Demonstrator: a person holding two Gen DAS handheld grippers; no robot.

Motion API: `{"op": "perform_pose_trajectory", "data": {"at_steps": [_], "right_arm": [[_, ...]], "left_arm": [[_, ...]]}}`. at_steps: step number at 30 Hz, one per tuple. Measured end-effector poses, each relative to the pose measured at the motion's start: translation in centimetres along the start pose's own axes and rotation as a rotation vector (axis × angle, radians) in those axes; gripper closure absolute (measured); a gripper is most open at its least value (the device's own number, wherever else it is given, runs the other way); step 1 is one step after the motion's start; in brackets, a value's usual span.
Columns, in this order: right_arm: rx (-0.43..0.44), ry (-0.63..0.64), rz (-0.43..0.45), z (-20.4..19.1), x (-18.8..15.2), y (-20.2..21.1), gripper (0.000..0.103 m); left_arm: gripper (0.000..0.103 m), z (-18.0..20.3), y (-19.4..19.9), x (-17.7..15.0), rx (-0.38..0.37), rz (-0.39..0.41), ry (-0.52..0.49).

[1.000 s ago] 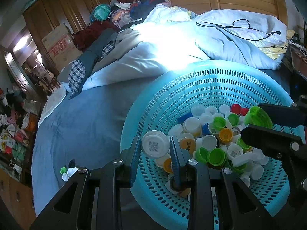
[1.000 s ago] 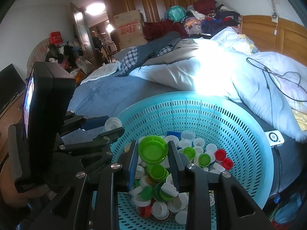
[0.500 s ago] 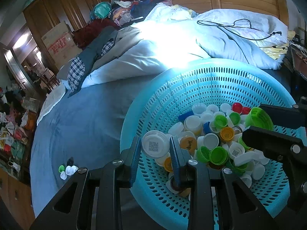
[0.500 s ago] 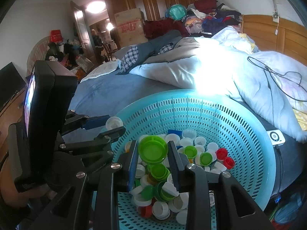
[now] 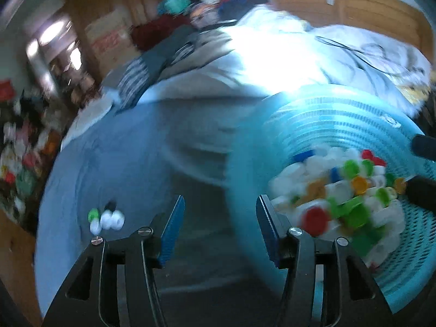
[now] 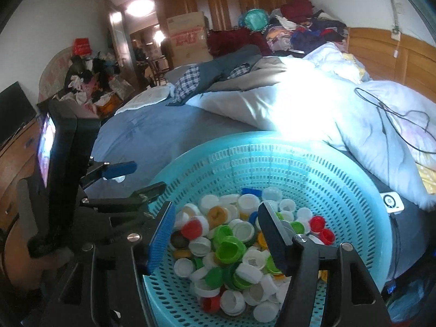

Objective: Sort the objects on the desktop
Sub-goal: 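Grasp a white cap with the left tool while the right tool grasps another white cap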

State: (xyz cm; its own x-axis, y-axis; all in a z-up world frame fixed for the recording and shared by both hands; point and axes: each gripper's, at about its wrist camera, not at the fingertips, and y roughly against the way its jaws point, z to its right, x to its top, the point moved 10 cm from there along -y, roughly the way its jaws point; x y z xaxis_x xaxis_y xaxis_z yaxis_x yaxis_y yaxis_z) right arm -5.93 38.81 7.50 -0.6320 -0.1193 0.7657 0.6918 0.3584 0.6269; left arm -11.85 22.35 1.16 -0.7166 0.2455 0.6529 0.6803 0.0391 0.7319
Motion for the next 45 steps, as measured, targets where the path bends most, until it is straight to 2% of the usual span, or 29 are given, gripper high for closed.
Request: {"op": "perform_pose_trajectory", "data": {"at_steps": [1, 3, 6, 10, 13, 18, 20, 25, 27, 28, 29, 33, 38, 42, 45], "right_arm": [[0.007, 0.009, -0.002, -0.5, 0.0, -0.2, 0.034], [0.024, 0.030, -0.008, -1.7, 0.1, -0.6, 0.034], [0.053, 0.068, -0.017, -3.9, 0.3, -1.5, 0.034], [0.097, 0.121, -0.046, -7.4, 0.2, -3.2, 0.034], [0.131, 0.158, -0.070, -10.0, 0.0, -4.8, 0.034], [0.184, 0.213, -0.131, -14.4, -0.9, -8.1, 0.033], [0.196, 0.229, -0.153, -15.6, -1.3, -9.4, 0.033], [0.212, 0.248, -0.195, -17.4, -2.1, -12.1, 0.033], [0.219, 0.252, -0.202, -18.3, -2.1, -13.0, 0.033], [0.228, 0.252, -0.202, -18.7, -2.0, -13.4, 0.033], [0.237, 0.252, -0.201, -19.1, -2.0, -13.8, 0.033], [0.266, 0.247, -0.207, -21.1, -1.7, -16.2, 0.033], [0.306, 0.236, -0.228, -24.4, -1.0, -21.5, 0.034], [0.285, 0.251, -0.235, -26.2, -0.1, -26.6, 0.036], [0.257, 0.282, -0.251, -26.9, 0.5, -29.9, 0.036]], "left_arm": [[0.046, -1.9, -0.2, -0.8, 0.004, 0.006, 0.043], [0.046, -5.7, -1.1, -2.5, 0.044, -0.016, 0.108], [0.046, -12.5, -1.9, -5.6, 0.057, -0.020, 0.273], [0.046, -21.4, -4.7, -10.1, 0.120, -0.083, 0.429], [0.046, -24.9, -7.7, -12.4, 0.084, -0.142, 0.498], [0.046, -26.4, -11.4, -12.9, 0.018, -0.159, 0.510], [0.043, -26.6, -12.1, -12.1, 0.015, -0.139, 0.495], [0.043, -27.2, -13.4, -10.7, 0.023, -0.126, 0.469], [0.051, -27.1, -13.6, -10.7, 0.039, -0.130, 0.449], [0.068, -27.1, -13.3, -10.8, 0.040, -0.122, 0.448], [0.078, -27.0, -13.0, -10.8, 0.032, -0.115, 0.450], [0.080, -26.9, -10.7, -11.7, 0.012, -0.076, 0.496], [0.080, -27.6, -9.2, -14.0, -0.005, -0.061, 0.578], [0.080, -28.5, -9.0, -14.6, -0.025, -0.049, 0.629], [0.080, -28.4, -9.3, -14.7, -0.032, -0.048, 0.632]]}}
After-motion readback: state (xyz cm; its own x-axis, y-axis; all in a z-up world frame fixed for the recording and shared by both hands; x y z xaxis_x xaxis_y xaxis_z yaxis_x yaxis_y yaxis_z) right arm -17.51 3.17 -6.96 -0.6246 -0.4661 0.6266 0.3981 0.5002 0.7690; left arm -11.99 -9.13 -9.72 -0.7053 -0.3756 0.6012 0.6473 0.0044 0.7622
